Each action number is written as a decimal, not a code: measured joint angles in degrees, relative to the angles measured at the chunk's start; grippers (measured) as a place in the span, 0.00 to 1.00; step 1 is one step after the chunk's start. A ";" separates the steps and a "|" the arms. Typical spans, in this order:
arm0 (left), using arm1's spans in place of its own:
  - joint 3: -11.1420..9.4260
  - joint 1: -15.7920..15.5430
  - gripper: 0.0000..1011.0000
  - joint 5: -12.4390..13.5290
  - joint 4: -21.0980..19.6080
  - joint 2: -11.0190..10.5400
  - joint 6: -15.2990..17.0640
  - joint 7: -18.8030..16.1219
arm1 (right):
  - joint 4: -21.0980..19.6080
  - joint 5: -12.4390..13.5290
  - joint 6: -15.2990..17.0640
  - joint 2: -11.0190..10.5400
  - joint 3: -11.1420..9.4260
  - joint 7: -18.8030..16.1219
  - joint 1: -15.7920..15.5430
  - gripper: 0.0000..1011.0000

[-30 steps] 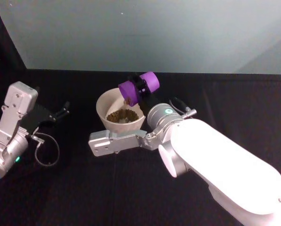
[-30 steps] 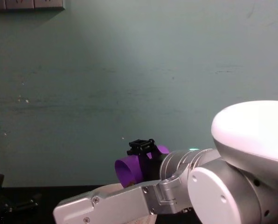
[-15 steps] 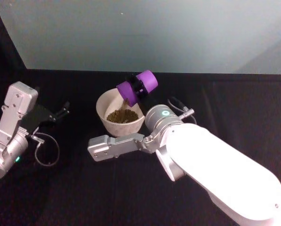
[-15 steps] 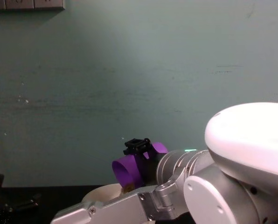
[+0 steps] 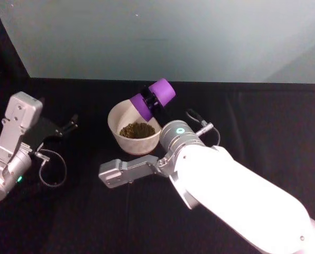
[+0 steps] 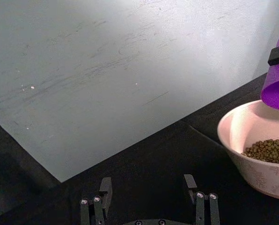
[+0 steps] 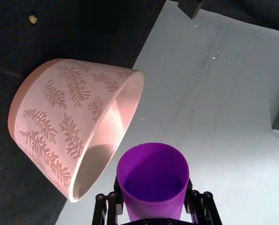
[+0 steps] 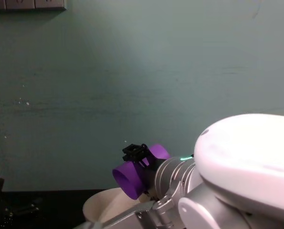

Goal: Pick up the cup and pour the mung beans from the cup into the bowl.

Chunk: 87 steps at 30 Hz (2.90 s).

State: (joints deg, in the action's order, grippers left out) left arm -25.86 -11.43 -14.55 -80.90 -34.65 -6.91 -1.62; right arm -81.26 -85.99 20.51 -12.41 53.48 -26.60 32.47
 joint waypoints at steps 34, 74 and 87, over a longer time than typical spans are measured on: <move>0.00 0.00 0.99 0.00 0.00 0.00 0.00 0.00 | 1.55 -14.47 0.71 0.42 5.42 -3.68 1.15 0.71; 0.00 0.00 0.99 0.00 0.00 0.00 0.00 0.00 | -8.97 52.19 -8.87 3.94 -34.24 1.52 -9.17 0.71; 0.00 0.00 0.99 0.00 0.00 0.00 0.00 0.00 | 1.72 73.59 -11.82 5.71 -43.99 -8.00 -8.22 0.71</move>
State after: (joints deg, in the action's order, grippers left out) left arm -25.86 -11.43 -14.55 -80.90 -34.65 -6.91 -1.62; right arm -79.55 -12.40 8.69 -6.70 9.49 -34.61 24.25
